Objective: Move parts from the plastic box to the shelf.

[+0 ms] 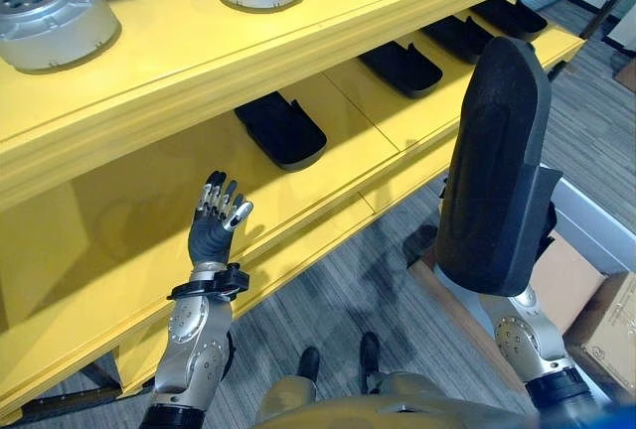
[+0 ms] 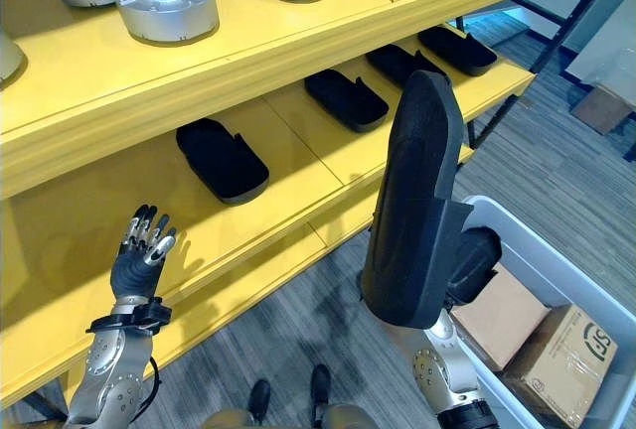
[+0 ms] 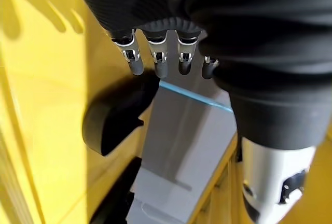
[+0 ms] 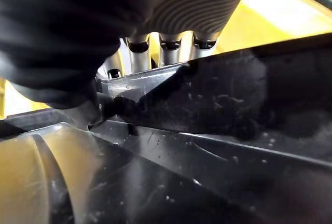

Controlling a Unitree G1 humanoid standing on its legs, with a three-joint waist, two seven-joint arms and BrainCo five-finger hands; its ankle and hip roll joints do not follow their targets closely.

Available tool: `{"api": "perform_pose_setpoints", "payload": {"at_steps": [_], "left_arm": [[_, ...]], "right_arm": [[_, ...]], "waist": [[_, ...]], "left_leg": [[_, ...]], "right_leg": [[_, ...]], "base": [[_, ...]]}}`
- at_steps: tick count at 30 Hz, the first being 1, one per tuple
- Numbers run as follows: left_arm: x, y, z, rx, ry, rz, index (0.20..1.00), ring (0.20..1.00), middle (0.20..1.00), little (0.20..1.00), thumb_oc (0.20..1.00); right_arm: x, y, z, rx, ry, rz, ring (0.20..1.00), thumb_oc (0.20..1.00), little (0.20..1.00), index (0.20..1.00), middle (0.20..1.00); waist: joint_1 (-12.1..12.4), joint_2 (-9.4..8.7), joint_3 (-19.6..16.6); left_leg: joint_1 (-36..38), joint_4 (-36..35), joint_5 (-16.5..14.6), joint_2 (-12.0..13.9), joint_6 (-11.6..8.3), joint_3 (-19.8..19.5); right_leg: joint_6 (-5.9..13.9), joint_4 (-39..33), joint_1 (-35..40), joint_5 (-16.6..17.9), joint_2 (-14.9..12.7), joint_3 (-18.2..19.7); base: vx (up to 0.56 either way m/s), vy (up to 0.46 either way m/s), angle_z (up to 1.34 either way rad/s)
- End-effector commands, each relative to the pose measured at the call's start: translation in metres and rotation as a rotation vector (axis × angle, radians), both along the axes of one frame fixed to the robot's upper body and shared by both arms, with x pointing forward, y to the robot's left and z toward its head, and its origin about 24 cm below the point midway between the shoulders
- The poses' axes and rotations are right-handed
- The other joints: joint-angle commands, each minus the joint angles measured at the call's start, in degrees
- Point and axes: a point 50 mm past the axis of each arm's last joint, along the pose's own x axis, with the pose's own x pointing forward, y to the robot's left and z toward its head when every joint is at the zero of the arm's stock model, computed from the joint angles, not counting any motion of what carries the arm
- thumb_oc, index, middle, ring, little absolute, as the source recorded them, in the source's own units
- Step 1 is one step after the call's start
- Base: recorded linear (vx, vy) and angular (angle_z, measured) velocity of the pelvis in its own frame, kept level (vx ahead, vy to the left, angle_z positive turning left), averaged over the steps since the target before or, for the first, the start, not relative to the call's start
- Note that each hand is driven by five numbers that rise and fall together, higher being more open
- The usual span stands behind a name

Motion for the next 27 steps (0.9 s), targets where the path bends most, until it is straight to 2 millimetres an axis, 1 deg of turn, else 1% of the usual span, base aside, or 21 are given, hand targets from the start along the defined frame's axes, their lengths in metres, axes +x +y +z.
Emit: {"api": "perform_pose_setpoints", "payload": {"at_steps": [1, 2, 3, 4, 5, 6, 7, 8, 9, 11, 14, 16, 17, 18, 19, 20, 22, 24, 25, 26, 27], "left_arm": [[0.009, -0.002, 0.027, 0.015, -0.140, -0.069, 1.000, 1.000, 1.000, 1.000, 1.000], [0.010, -0.005, 0.029, 0.009, -0.154, -0.090, 1.000, 1.000, 1.000, 1.000, 1.000], [0.009, -0.007, 0.030, 0.011, -0.157, -0.096, 1.000, 1.000, 1.000, 1.000, 1.000], [0.012, -0.008, 0.032, -0.001, -0.161, -0.096, 1.000, 1.000, 1.000, 1.000, 1.000], [0.017, -0.010, 0.037, -0.010, -0.182, -0.092, 1.000, 1.000, 1.000, 1.000, 1.000], [0.018, -0.011, 0.037, -0.010, -0.184, -0.099, 1.000, 1.000, 1.000, 1.000, 1.000], [0.017, -0.009, 0.035, -0.010, -0.180, -0.093, 1.000, 1.000, 1.000, 1.000, 1.000], [0.016, -0.007, 0.037, -0.004, -0.184, -0.090, 1.000, 1.000, 1.000, 1.000, 1.000], [0.018, -0.006, 0.037, 0.008, -0.188, -0.091, 1.000, 1.000, 1.000, 1.000, 1.000], [0.017, -0.004, 0.035, 0.008, -0.179, -0.091, 1.000, 1.000, 1.000, 1.000, 1.000], [0.016, -0.002, 0.037, 0.020, -0.178, -0.085, 1.000, 1.000, 1.000, 1.000, 1.000], [0.015, -0.001, 0.038, 0.043, -0.178, -0.092, 1.000, 1.000, 1.000, 1.000, 1.000], [0.015, -0.001, 0.038, 0.043, -0.178, -0.092, 1.000, 1.000, 1.000, 1.000, 1.000], [0.017, 0.000, 0.039, 0.054, -0.176, -0.088, 1.000, 1.000, 1.000, 1.000, 1.000], [0.017, 0.000, 0.039, 0.054, -0.177, -0.088, 1.000, 1.000, 1.000, 1.000, 1.000], [0.017, 0.001, 0.039, 0.056, -0.174, -0.084, 1.000, 1.000, 1.000, 1.000, 1.000], [0.016, 0.002, 0.039, 0.062, -0.170, -0.080, 1.000, 1.000, 1.000, 1.000, 1.000], [0.015, 0.005, 0.040, 0.079, -0.167, -0.067, 1.000, 1.000, 1.000, 1.000, 1.000], [0.015, 0.005, 0.040, 0.079, -0.167, -0.067, 1.000, 1.000, 1.000, 1.000, 1.000], [0.015, 0.009, 0.042, 0.091, -0.167, -0.052, 1.000, 1.000, 1.000, 1.000, 1.000], [0.015, 0.009, 0.042, 0.091, -0.167, -0.051, 1.000, 1.000, 1.000, 1.000, 1.000]], "right_arm": [[0.006, -0.008, 0.036, -0.003, -0.184, 0.003, 0.200, 0.200, 0.200, 0.200, 0.200], [0.007, -0.006, 0.035, 0.006, -0.179, 0.001, 0.200, 0.200, 0.200, 0.200, 0.200], [0.007, -0.005, 0.033, 0.008, -0.170, -0.002, 0.200, 0.200, 0.200, 0.200, 0.200], [0.007, -0.005, 0.031, 0.020, -0.162, -0.014, 0.200, 0.200, 0.200, 0.200, 0.200], [0.008, -0.003, 0.031, 0.024, -0.160, -0.021, 0.200, 0.200, 0.200, 0.200, 0.200], [0.008, -0.001, 0.031, 0.026, -0.160, -0.011, 0.200, 0.200, 0.200, 0.200, 0.200], [0.008, 0.003, 0.025, 0.018, -0.135, 0.002, 0.200, 0.200, 0.200, 0.200, 0.200], [0.008, 0.003, 0.025, 0.019, -0.134, -0.004, 0.200, 0.200, 0.200, 0.200, 0.200], [0.008, 0.002, 0.023, 0.032, -0.128, -0.012, 0.200, 0.200, 0.200, 0.200, 0.200], [0.005, 0.005, 0.019, 0.033, -0.112, 0.000, 0.200, 0.200, 0.200, 0.200, 0.200], [0.002, 0.009, 0.012, 0.023, -0.079, 0.028, 0.200, 0.200, 0.200, 0.200, 0.200], [0.002, 0.013, 0.007, 0.013, -0.056, 0.053, 0.200, 0.200, 0.200, 0.200, 0.200], [0.002, 0.013, 0.007, 0.014, -0.056, 0.053, 0.200, 0.200, 0.200, 0.200, 0.200], [0.003, 0.019, 0.005, 0.013, -0.045, 0.081, 0.200, 0.200, 0.200, 0.200, 0.200], [0.003, 0.019, 0.005, 0.014, -0.045, 0.081, 0.200, 0.200, 0.200, 0.200, 0.200], [0.005, 0.027, 0.004, 0.013, -0.034, 0.119, 0.200, 0.200, 0.200, 0.200, 0.200], [0.006, 0.031, 0.004, 0.007, -0.035, 0.136, 0.200, 0.200, 0.200, 0.200, 0.200], [0.011, 0.043, 0.010, -0.008, -0.055, 0.193, 0.200, 0.200, 0.200, 0.200, 0.200], [0.011, 0.043, 0.010, -0.008, -0.055, 0.193, 0.200, 0.200, 0.200, 0.200, 0.200], [0.013, 0.048, 0.015, -0.033, -0.079, 0.222, 0.200, 0.200, 0.200, 0.200, 0.200], [0.013, 0.048, 0.015, -0.033, -0.080, 0.222, 0.200, 0.200, 0.200, 0.200, 0.200]], "waist": [[-2.1, -2.74, 0.0], [-2.5, -2.93, -0.2], [-2.7, -2.77, -0.3], [-3.2, -1.91, -0.8], [-3.8, -0.21, -0.6], [-3.9, 1.17, -0.4], [-3.5, 2.57, -0.5], [-3.3, 2.77, -0.2], [-2.9, 2.67, 0.3], [-2.7, 2.36, 0.6], [-2.0, 1.41, 0.9], [-1.1, 0.26, 0.9], [-1.1, 0.22, 0.9], [-0.4, -0.43, 0.8], [-0.5, -0.47, 0.7], [0.4, -1.17, 0.5], [0.7, -1.53, 0.5], [2.1, -2.57, 0.4], [2.1, -2.58, 0.4], [3.2, -3.33, 0.5], [3.2, -3.35, 0.5]], "left_leg": [[-5.9, 9.6, -1.7, 1.8, 0.32, 11.6], [-4.6, 9.0, -1.0, 6.5, -0.07, 14.3], [-3.6, 7.8, 0.1, 8.8, -0.52, 15.1], [-2.8, 4.8, 4.3, 13.7, -1.98, 17.1], [-2.8, -0.7, 9.7, 17.7, -4.05, 18.4], [-2.0, -2.6, 9.1, 18.0, -4.17, 18.6], [-1.7, -3.2, 8.5, 17.4, -4.36, 17.8], [-1.5, -2.9, 8.2, 16.8, -4.31, 18.4], [-1.9, -1.9, 7.5, 15.8, -4.24, 19.6], [-2.0, -0.8, 6.4, 14.8, -4.05, 19.9], [-3.4, 2.4, 3.7, 12.5, -3.19, 19.2], [-4.8, 4.3, 2.0, 10.8, -2.57, 18.3], [-4.9, 4.4, 2.0, 10.7, -2.54, 18.3], [-5.7, 4.9, 1.6, 10.0, -2.33, 17.9], [-5.8, 5.0, 1.6, 9.9, -2.31, 17.8], [-6.1, 5.0, 1.2, 9.3, -1.91, 17.5], [-6.3, 4.9, 1.1, 8.9, -1.70, 17.4], [-7.1, 4.8, 1.2, 8.3, -1.41, 16.9], [-7.1, 4.8, 1.2, 8.3, -1.41, 16.8], [-7.7, 4.6, 1.3, 8.0, -1.26, 16.3], [-7.7, 4.7, 1.3, 7.9, -1.26, 16.2]], "right_leg": [[3.84, 7.6, -2.7, -4.9, -5.7, -0.3], [3.95, 8.1, -3.1, -5.0, -6.4, -1.1], [3.96, 8.4, -3.0, -5.4, -6.5, -1.5], [4.24, 9.8, -3.3, -6.4, -7.0, -3.1], [4.65, 11.4, -3.9, -7.5, -7.7, -4.9], [5.18, 12.7, -4.8, -7.6, -8.2, -5.5], [5.60, 12.9, -4.9, -6.9, -8.7, -4.9], [5.85, 12.7, -4.4, -6.7, -9.6, -5.0], [6.36, 12.0, -2.9, -6.2, -11.3, -5.8], [7.00, 10.7, -1.4, -5.4, -12.7, -6.5], [8.02, 9.3, 0.3, -4.5, -14.9, -7.3], [8.75, 8.5, 1.0, -3.8, -16.3, -7.8], [8.77, 8.4, 1.0, -3.8, -16.3, -7.9], [9.14, 7.8, 1.4, -3.3, -17.0, -8.4], [9.17, 7.7, 1.4, -3.3, -17.0, -8.5], [9.51, 7.1, 1.8, -2.9, -17.5, -9.1], [9.66, 7.0, 1.9, -2.7, -17.7, -9.4], [10.03, 6.6, 1.8, -2.5, -18.0, -10.3], [10.03, 6.6, 1.8, -2.5, -18.0, -10.3], [10.21, 6.5, 2.0, -2.4, -18.2, -11.1], [10.22, 6.5, 2.0, -2.4, -18.3, -11.2]], "base": [[-0.21, -0.047, 1.96], [-0.13, 0.011, 2.15], [-0.02, 0.070, 1.86], [-0.02, 0.174, 0.78], [-0.03, 0.261, 0.91], [0.00, 0.361, 1.11], [0.04, 0.324, 1.01], [0.10, 0.381, 0.26], [0.11, 0.304, -0.32], [0.10, 0.239, -0.34], [0.07, 0.175, 0.36], [0.05, 0.157, 0.24], [0.04, 0.145, 0.22], [0.02, 0.075, 0.25], [0.04, 0.136, 0.26], [0.03, 0.082, 0.16], [0.03, 0.064, 0.26], [0.01, 0.040, 0.23], [0.02, 0.014, 0.10], [0.02, 0.003, 0.11], [0.03, 0.003, 0.14]]}}
